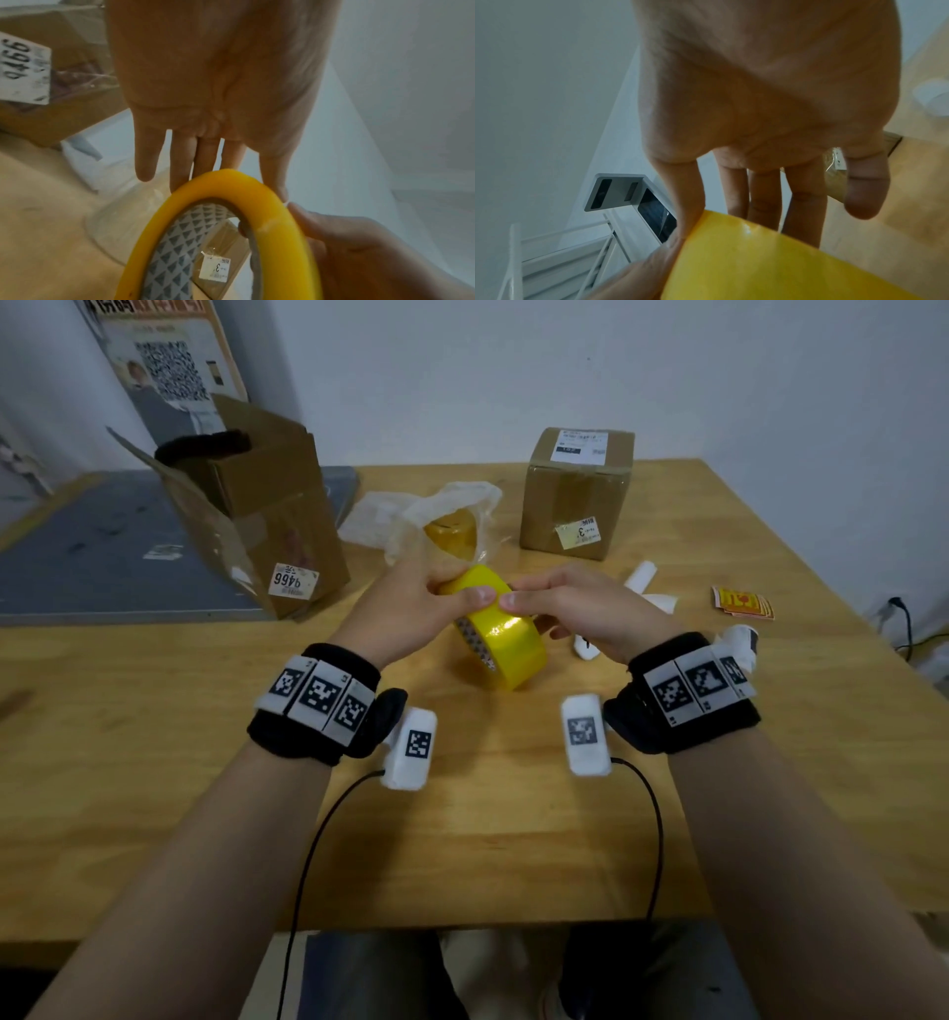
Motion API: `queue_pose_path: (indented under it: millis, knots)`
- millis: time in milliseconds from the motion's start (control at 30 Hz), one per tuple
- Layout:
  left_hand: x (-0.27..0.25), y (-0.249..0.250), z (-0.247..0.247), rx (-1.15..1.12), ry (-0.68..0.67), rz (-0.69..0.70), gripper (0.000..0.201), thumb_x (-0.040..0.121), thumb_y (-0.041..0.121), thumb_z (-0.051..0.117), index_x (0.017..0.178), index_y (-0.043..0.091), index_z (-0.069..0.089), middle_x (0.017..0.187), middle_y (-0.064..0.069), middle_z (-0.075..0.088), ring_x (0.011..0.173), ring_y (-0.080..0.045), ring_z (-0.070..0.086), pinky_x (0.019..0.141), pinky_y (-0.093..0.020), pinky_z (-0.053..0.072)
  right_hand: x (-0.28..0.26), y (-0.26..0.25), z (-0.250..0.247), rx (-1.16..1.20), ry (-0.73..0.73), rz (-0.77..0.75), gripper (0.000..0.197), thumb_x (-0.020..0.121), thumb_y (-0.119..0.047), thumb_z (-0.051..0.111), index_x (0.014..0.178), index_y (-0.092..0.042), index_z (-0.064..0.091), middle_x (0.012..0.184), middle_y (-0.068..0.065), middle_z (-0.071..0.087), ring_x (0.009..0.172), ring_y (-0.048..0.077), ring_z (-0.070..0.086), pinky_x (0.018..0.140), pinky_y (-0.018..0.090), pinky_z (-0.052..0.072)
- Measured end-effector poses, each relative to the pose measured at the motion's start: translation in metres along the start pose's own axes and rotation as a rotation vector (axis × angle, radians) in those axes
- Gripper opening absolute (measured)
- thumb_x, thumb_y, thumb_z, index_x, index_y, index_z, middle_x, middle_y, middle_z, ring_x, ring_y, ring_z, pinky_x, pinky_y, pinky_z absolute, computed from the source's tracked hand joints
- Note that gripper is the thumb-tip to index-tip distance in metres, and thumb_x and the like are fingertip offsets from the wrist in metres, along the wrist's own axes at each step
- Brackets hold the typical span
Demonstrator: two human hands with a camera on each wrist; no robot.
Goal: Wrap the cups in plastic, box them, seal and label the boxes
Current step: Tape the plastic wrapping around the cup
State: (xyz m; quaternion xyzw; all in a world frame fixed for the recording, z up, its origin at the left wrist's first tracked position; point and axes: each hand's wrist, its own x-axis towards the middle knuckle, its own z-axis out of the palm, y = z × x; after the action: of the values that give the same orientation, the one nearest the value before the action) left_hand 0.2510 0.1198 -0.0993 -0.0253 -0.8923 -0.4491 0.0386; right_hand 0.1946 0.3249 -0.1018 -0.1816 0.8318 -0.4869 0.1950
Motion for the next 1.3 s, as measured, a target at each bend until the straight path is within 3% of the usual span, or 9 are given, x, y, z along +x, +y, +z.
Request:
queue_pose_path:
  millis: [300,433,533,667,733,800,933,1067,1300]
  knots:
    - [-0.006,0.014,-0.002,0.168,0.220,0.033,0.032,0.083,0.037,0.084,0.112,0.027,0.079,0.113,0.011,0.076,0.104,0.005,0.063,0.090,-0.020,0.048,0.002,0.001,0.003,0.016,-0.014,-0.014,0.023,0.096,-0.043,0.067,0.113,-0.034,0.079,0.096,-0.014,0.075,0.084,0.008,0.062,0.084,0.032,0.044]
    - [0.001,0.018,-0.012,0.215,0.091,0.018,0.034,0.088,0.038,0.079,0.119,0.024,0.077,0.113,0.007,0.076,0.107,-0.002,0.063,0.097,-0.030,0.051,0.004,-0.001,0.004,0.007,-0.007,-0.022,0.023,0.096,-0.044,0.068,0.115,-0.034,0.078,0.097,-0.017,0.076,0.087,0.005,0.063,0.082,0.027,0.044]
    - [0.008,0.016,-0.016,0.233,-0.060,0.047,0.027,0.097,0.036,0.069,0.120,0.025,0.073,0.108,0.004,0.070,0.102,-0.006,0.061,0.089,-0.029,0.048,0.005,-0.004,0.004,-0.005,-0.004,-0.014,0.026,0.096,-0.045,0.067,0.118,-0.034,0.077,0.101,-0.016,0.076,0.092,0.006,0.065,0.081,0.026,0.045]
    - [0.016,0.002,-0.013,0.210,-0.113,0.048,0.049,0.102,0.042,0.058,0.147,0.022,0.055,0.141,0.003,0.060,0.122,-0.010,0.056,0.092,-0.025,0.043,0.006,-0.003,0.002,-0.003,0.010,0.014,0.028,0.098,-0.045,0.064,0.122,-0.034,0.075,0.110,-0.012,0.075,0.103,0.014,0.066,0.091,0.035,0.049]
    - [0.019,-0.002,-0.017,0.208,-0.102,0.070,0.043,0.106,0.035,0.053,0.147,0.022,0.055,0.136,0.005,0.060,0.110,-0.011,0.058,0.079,-0.019,0.045,0.008,-0.001,-0.001,0.006,0.012,0.029,0.030,0.101,-0.042,0.061,0.126,-0.031,0.073,0.119,-0.008,0.073,0.110,0.017,0.065,0.097,0.037,0.048]
    - [0.020,-0.005,-0.023,0.216,-0.089,0.097,0.036,0.107,0.028,0.054,0.142,0.023,0.061,0.121,0.010,0.064,0.096,-0.010,0.062,0.073,-0.020,0.049,0.010,-0.002,-0.002,0.040,0.042,0.040,0.030,0.104,-0.036,0.058,0.130,-0.027,0.071,0.126,-0.007,0.069,0.112,0.015,0.062,0.095,0.032,0.048]
    - [0.020,-0.009,-0.036,0.251,-0.020,0.151,0.022,0.096,0.025,0.071,0.115,0.034,0.076,0.088,0.027,0.065,0.082,0.012,0.061,0.074,-0.017,0.044,0.012,-0.005,0.003,0.092,0.079,0.033,0.029,0.105,-0.031,0.056,0.132,-0.025,0.067,0.126,-0.005,0.066,0.111,0.013,0.061,0.086,0.026,0.048]
    - [0.021,-0.005,-0.049,0.334,-0.067,0.188,0.012,0.086,0.025,0.082,0.095,0.033,0.080,0.086,0.019,0.071,0.083,0.007,0.063,0.069,-0.006,0.042,0.015,-0.010,0.005,0.053,0.060,0.008,0.030,0.104,-0.028,0.058,0.131,-0.022,0.067,0.134,-0.001,0.063,0.117,0.015,0.057,0.085,0.025,0.044]
    - [0.017,-0.008,-0.047,0.336,-0.050,0.238,0.012,0.079,0.010,0.085,0.073,0.020,0.081,0.073,0.006,0.071,0.065,-0.007,0.063,0.062,-0.025,0.050,0.018,-0.016,0.007,0.018,0.038,-0.038,0.022,0.101,-0.020,0.059,0.118,-0.017,0.073,0.116,-0.006,0.067,0.102,0.007,0.059,0.079,0.022,0.041]
